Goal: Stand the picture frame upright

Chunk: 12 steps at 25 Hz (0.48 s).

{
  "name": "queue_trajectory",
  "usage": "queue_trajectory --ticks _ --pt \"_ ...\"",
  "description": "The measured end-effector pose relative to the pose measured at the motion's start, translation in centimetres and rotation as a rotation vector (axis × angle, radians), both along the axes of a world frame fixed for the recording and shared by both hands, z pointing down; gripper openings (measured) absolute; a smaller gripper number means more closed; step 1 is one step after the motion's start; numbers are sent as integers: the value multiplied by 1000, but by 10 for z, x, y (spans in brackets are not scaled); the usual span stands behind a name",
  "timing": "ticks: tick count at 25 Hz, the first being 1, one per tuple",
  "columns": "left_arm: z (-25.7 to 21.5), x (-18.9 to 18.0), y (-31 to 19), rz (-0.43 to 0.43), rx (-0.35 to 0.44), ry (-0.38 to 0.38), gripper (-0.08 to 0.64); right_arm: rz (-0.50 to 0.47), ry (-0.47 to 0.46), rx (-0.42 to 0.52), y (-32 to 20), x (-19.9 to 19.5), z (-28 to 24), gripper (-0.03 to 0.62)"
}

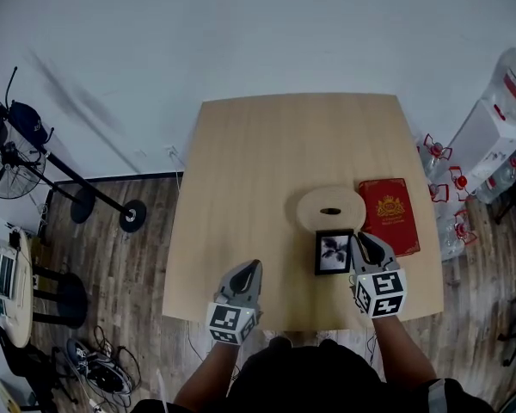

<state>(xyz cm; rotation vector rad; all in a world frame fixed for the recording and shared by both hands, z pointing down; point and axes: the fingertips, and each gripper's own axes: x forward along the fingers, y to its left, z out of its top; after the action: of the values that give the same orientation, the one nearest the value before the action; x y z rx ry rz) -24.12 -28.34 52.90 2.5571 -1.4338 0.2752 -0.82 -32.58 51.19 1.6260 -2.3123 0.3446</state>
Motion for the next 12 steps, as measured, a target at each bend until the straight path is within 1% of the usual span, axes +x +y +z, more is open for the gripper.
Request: queue_trajectory --ticks 2,5,8,12 --pt "-5 5 -2 13 11 -7 0 0 3 24 2 -1 -10 30" --pt "-13 16 -5 30 29 4 0 -4 17 59 7 2 -22 11" --pt "-20 23 -6 42 46 18 0 -12 21 88 12 0 -30 11" --pt "-23 29 -4 58 51 20 0 -12 26 103 17 -3 -33 9"
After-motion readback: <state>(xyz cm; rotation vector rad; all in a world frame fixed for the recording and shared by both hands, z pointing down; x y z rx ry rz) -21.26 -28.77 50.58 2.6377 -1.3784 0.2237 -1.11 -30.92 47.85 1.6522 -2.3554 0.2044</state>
